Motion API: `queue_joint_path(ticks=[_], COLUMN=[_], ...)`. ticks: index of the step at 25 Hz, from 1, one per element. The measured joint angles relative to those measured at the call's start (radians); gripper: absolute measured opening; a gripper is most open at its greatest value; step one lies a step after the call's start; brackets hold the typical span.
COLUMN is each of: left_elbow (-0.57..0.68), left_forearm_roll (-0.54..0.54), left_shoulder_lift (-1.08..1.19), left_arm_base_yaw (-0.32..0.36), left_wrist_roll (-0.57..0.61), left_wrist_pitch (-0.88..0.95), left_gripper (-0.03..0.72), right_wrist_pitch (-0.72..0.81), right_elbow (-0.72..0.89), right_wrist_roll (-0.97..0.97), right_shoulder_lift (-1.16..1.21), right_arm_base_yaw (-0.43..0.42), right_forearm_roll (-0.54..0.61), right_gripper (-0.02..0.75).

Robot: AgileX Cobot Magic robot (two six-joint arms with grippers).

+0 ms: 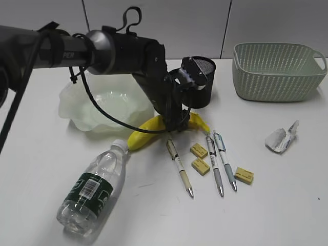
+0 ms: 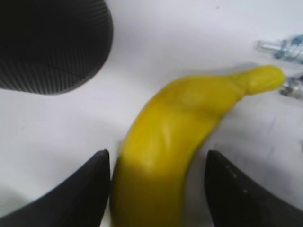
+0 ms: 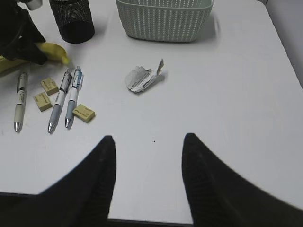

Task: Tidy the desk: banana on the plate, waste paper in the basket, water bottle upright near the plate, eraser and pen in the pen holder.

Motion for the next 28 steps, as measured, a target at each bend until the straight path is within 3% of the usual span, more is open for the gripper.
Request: queue_joint_path(ticks=[3, 7, 22, 25, 28], left_elbow=[-0.001, -0.001, -0.001, -0.001, -0.001], left_forearm_roll=[0.015, 0.021, 0.021, 0.016, 0.013], left_shoulder_lift=[0.016, 0.018, -0.21, -0.282, -0.313], left_arm_base_yaw=[0.0, 0.0, 0.0, 0.028, 0.105], left_wrist_roll=[-0.021, -0.039, -0.105, -0.132, -0.149], left_wrist_pitch=[-0.002, 0.001, 0.212, 0.243, 0.252], left_gripper=[0.46, 0.337, 0.337, 0.337, 0.337], right_wrist_pitch=[0.0, 0.0, 0.0, 0.0, 0.0], right_elbow=[0.0, 0.0, 0.0, 0.0, 0.0], right_wrist_roll=[0.0, 0.0, 0.0, 0.0, 0.0], right_shoulder_lift=[0.0, 0.0, 0.0, 0.0, 0.0], right_arm_base_yaw=[0.0, 0.0, 0.0, 0.0, 0.0], right_forearm_roll=[0.0, 0.0, 0.0, 0.0, 0.0], right_gripper=[0.371, 0.371, 0.371, 0.371, 0.371])
